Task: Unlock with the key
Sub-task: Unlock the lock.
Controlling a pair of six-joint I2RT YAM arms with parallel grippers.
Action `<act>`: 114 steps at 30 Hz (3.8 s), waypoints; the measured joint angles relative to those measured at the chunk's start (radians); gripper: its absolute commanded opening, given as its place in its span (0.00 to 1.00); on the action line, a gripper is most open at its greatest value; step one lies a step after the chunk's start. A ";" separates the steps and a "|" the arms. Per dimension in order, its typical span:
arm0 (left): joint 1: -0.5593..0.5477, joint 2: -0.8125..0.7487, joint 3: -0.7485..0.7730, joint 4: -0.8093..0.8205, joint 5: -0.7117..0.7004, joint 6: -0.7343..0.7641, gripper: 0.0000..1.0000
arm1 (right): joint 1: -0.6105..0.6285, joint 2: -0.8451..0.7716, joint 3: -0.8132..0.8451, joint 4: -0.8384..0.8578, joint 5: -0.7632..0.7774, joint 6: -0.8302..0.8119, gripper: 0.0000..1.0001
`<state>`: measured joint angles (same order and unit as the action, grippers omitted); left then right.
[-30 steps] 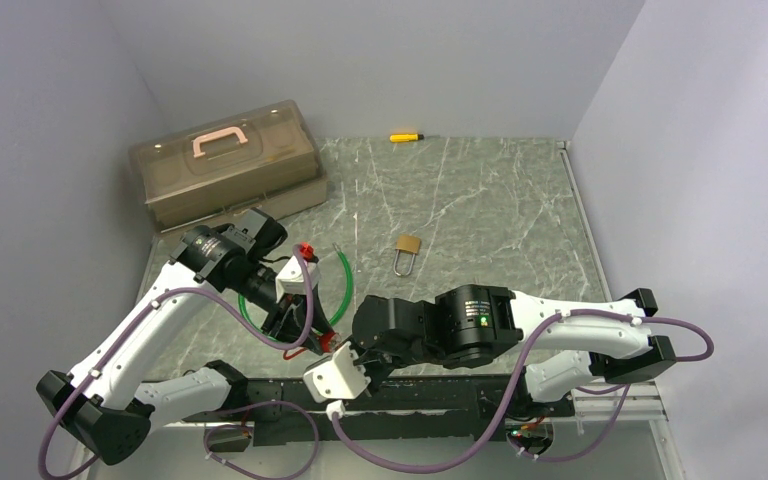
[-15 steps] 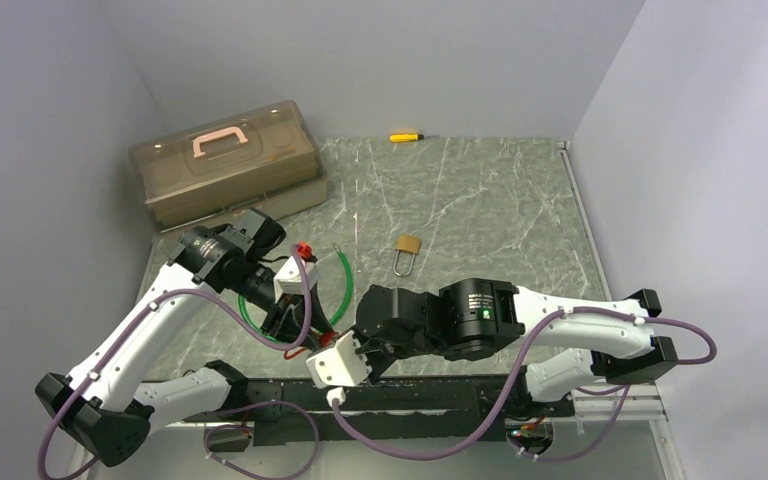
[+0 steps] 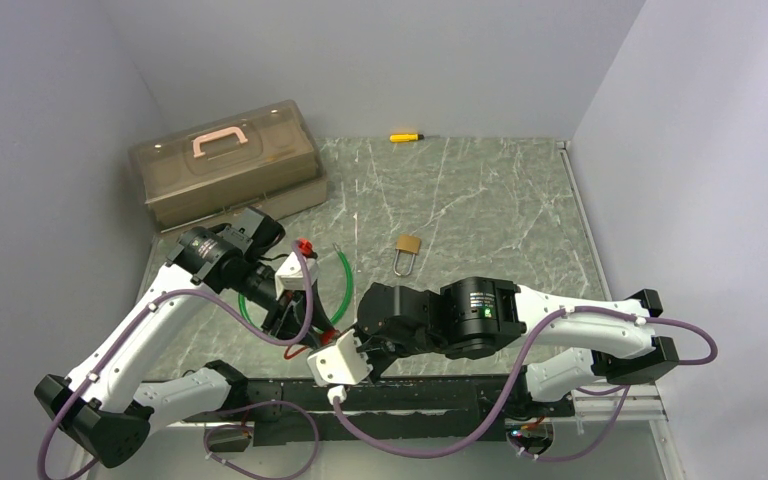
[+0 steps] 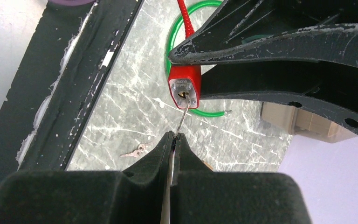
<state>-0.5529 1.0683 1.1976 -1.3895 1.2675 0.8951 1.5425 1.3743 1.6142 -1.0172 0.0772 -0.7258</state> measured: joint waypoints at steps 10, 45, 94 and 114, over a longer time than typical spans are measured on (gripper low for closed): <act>0.002 -0.005 -0.010 0.045 -0.009 -0.051 0.00 | 0.001 0.000 0.000 0.000 -0.004 0.000 0.00; 0.005 -0.013 -0.026 0.108 -0.072 -0.167 0.00 | 0.018 0.032 -0.010 -0.001 0.053 -0.005 0.00; 0.029 -0.032 -0.029 0.028 -0.050 -0.052 0.00 | 0.052 0.011 -0.035 0.079 0.054 -0.018 0.00; 0.033 -0.030 -0.021 -0.037 -0.034 0.042 0.00 | 0.047 -0.015 -0.083 0.128 0.041 -0.042 0.00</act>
<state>-0.5201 1.0382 1.1770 -1.4261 1.2331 0.9371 1.5894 1.3590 1.5314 -0.8890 0.1181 -0.7677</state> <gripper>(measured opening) 0.343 0.028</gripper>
